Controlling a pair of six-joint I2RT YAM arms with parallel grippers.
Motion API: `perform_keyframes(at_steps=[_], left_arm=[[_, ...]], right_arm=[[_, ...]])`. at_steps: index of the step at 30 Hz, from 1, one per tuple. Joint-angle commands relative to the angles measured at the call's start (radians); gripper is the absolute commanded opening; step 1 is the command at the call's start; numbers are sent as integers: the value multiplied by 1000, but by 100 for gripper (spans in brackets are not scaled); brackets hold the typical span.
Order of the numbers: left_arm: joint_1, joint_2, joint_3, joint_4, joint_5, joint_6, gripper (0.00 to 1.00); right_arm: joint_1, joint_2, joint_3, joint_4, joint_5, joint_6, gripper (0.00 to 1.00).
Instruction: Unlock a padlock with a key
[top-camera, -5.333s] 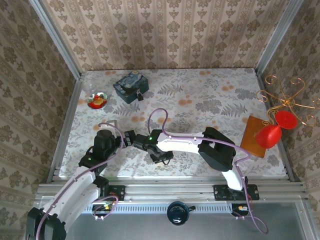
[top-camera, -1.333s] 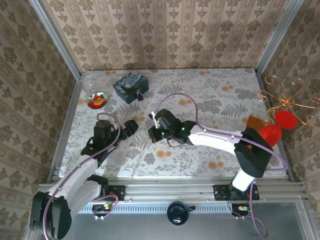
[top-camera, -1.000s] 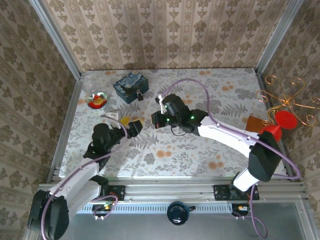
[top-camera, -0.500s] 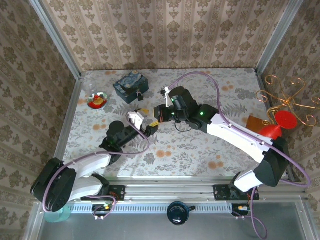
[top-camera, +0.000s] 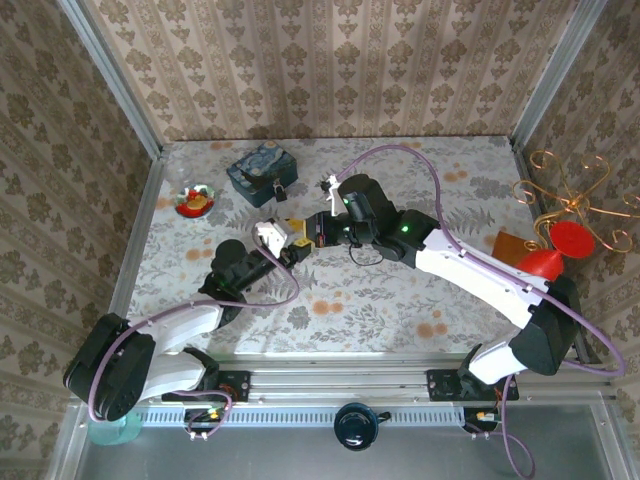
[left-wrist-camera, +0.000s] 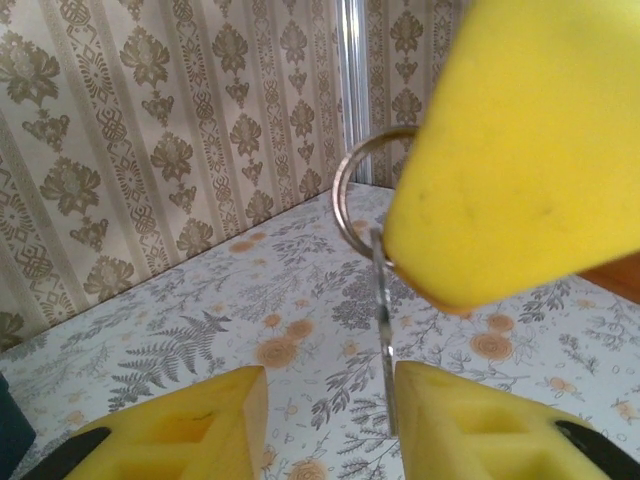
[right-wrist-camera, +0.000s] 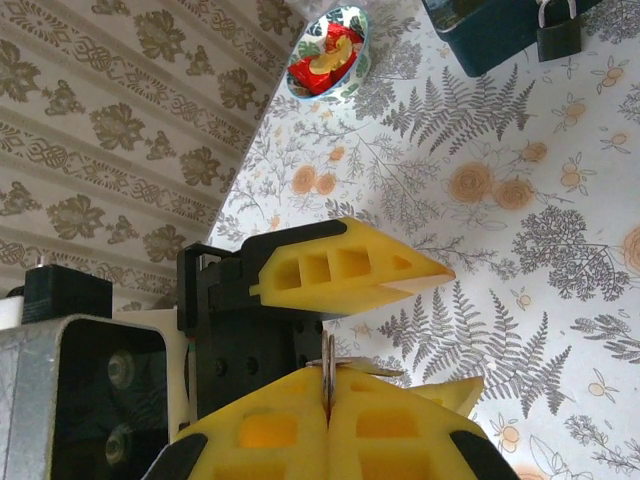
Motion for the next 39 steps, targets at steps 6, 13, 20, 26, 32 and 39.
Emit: perform_keyframes(at_steps=[6,13,20,26,32,39], left_arm=[[37,20,28,51,77,-65,14],[57,-9,26,33,115,-83,7],[72,-10,8,48,156,-86,24],[73,13,5,109,170,-116,24],[84,23,20,123,219,-142,20],[99,23,24,111,241,-169,10]], right_arm=[[5,-15,11,45,2,11,0],[4,-13,8,85,1,42,0],[5,-1,18,86,3,48,0],[5,24,29,84,-16,50,0],[5,30,22,104,-33,60,0],[5,6,5,110,-7,52,0]])
